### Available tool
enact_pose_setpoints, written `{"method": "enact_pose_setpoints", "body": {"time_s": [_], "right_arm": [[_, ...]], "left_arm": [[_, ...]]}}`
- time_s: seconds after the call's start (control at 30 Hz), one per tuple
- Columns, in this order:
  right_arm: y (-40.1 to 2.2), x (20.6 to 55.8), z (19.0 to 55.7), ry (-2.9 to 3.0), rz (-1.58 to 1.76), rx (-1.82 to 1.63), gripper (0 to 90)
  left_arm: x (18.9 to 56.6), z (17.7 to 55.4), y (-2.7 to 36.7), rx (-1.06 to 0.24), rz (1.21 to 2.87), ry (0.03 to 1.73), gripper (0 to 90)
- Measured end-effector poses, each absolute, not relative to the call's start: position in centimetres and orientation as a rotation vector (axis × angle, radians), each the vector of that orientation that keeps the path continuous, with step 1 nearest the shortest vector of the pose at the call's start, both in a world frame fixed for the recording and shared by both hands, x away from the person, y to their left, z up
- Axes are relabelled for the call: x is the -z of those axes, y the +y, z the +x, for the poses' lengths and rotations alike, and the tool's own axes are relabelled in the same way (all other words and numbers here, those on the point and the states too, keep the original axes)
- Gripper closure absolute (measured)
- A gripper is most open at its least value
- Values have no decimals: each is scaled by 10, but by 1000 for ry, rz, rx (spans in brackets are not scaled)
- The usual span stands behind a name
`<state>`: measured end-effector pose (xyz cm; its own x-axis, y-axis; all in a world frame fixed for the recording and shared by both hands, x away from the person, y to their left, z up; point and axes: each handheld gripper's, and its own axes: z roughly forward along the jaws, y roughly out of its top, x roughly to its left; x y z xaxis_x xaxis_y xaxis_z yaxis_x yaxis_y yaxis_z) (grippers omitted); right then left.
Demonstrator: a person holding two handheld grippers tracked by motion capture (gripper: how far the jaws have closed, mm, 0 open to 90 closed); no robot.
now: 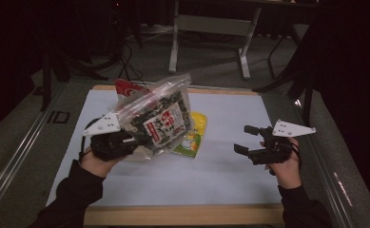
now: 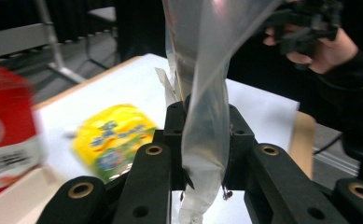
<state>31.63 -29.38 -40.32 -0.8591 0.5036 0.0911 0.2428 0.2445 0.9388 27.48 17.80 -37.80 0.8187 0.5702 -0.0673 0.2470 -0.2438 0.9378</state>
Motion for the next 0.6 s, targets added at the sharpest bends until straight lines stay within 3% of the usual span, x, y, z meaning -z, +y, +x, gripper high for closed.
{"method": "enact_pose_setpoints", "body": {"time_s": [0.3,0.6], "right_arm": [[-296,412,324,2283,724,-1678,144],[-294,417,327,2303,734,-1652,146]], "left_arm": [[374,291,228,-410,1848,694,778],[391,314,252,-420,1931,799,777]]}}
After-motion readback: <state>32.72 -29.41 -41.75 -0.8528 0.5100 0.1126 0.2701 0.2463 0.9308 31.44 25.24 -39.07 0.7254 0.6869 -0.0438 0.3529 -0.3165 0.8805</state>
